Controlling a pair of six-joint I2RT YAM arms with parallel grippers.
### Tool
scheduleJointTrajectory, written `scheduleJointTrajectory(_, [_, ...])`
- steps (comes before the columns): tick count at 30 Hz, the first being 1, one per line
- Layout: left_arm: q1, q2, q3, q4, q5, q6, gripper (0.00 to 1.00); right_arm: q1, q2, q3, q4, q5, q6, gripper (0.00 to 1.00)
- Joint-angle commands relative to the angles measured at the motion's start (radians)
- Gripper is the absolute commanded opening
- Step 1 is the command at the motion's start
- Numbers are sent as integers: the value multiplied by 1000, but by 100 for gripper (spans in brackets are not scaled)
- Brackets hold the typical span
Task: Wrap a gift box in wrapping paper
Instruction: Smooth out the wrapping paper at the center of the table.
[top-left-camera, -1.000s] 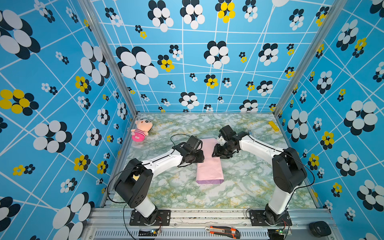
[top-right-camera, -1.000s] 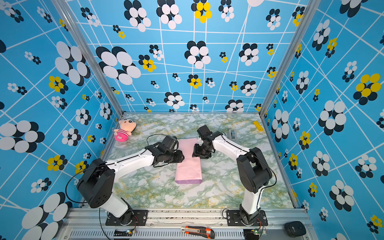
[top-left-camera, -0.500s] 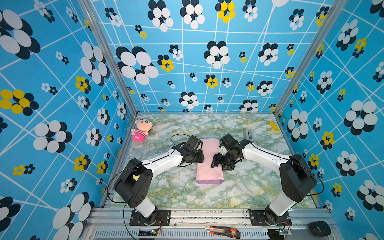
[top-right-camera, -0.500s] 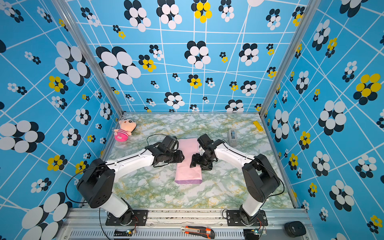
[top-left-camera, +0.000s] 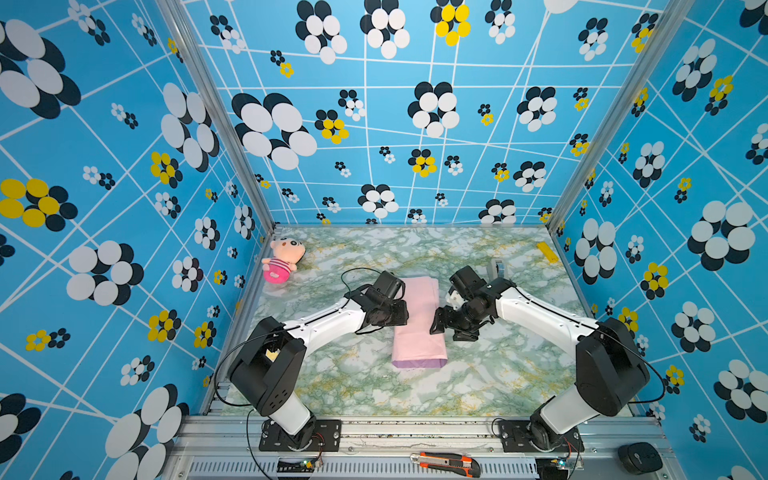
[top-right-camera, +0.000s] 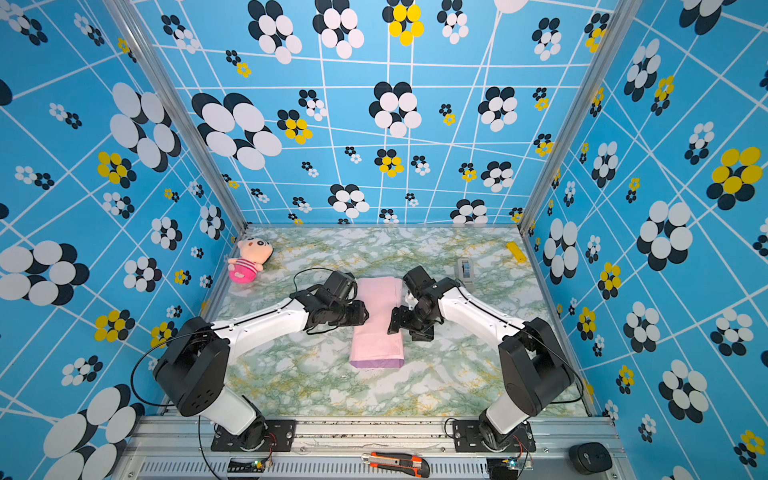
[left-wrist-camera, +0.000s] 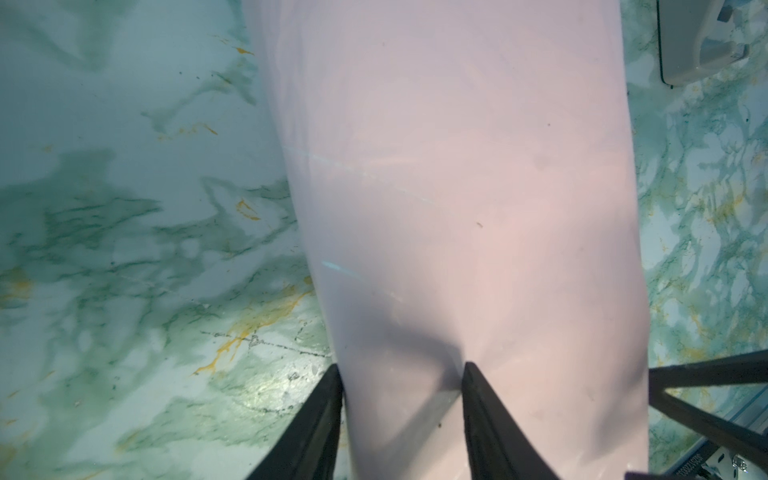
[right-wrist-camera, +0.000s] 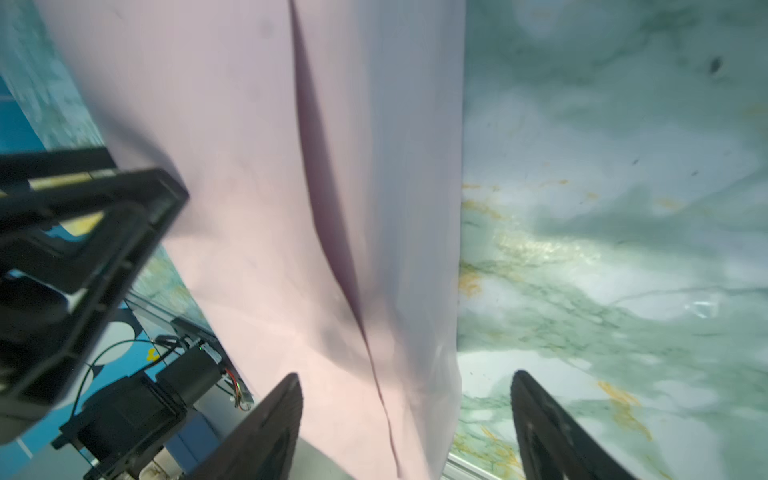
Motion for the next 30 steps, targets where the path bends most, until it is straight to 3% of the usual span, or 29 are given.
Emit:
scheduleJointTrajectory(1, [-10,29,-10,-54,-26,25,47,-17,78,115,-16,28,-86,80])
scheduleJointTrajectory(5, [-10,29,-6,-55,-31,29,47,-17,174,184,24,-18,-108,77])
scheduleJointTrajectory(10, [-10,35,-3,-54,-27,31,47,-17,261,245,-3,15,-141,70])
scheduleJointTrajectory(17, [-8,33,0,-53,-33,32,47,-12,278,244,47,-14,-124,50])
scheduleJointTrajectory(22, [-4,37,8,-62,-35,43,47,-6,267,215,81,-21,-94,45])
scheduleJointTrajectory(25, [-1,37,12,-66,-35,51,47,-9,262,213,86,-20,-86,51])
scheduleJointTrajectory(28, [-2,37,9,-67,-33,51,47,-22,255,234,86,2,-84,74])
scheduleJointTrajectory(30, [-2,31,5,-64,-36,49,47,-28,267,271,63,23,-98,79])
